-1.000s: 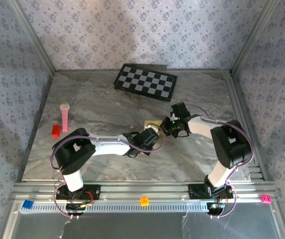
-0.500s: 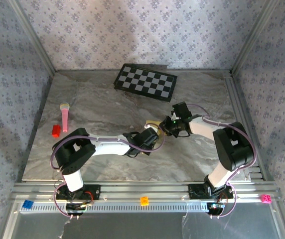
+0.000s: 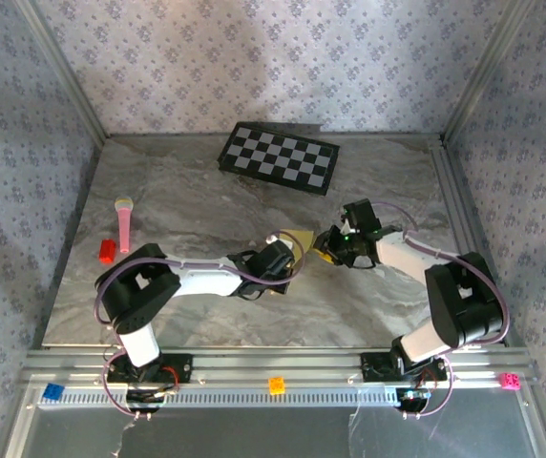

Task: Fold a paper plane with a square sheet of paper (pick it up from the middle)
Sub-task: Fold the wing for the fifth time at the center of the table.

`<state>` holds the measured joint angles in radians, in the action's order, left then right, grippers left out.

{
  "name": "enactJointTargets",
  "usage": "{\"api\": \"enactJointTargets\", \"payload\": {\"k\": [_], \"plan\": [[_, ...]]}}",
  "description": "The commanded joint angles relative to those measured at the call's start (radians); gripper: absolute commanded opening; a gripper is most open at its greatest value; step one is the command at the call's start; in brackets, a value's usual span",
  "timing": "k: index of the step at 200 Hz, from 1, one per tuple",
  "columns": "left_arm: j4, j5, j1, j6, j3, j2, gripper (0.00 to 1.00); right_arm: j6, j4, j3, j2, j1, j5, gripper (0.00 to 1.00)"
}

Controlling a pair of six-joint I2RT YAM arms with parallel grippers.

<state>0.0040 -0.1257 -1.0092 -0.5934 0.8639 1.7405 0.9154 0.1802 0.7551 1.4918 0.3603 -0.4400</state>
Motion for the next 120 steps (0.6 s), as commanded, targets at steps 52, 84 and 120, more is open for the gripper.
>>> {"api": "enactJointTargets", "payload": {"k": [52,84,120], "plan": [[0.230,0.070,0.038,-0.036,-0.174,-0.078,0.03,-0.051,-0.018,-0.065,-0.108,0.017,0.119,0.26],[0.386,0.121,0.045,0.002,-0.254,-0.105,0.02,-0.075,-0.067,-0.138,-0.206,0.035,0.225,0.24],[0.509,0.292,0.079,0.015,-0.277,-0.079,0.02,-0.124,-0.080,-0.176,-0.269,0.017,0.161,0.22]]}}
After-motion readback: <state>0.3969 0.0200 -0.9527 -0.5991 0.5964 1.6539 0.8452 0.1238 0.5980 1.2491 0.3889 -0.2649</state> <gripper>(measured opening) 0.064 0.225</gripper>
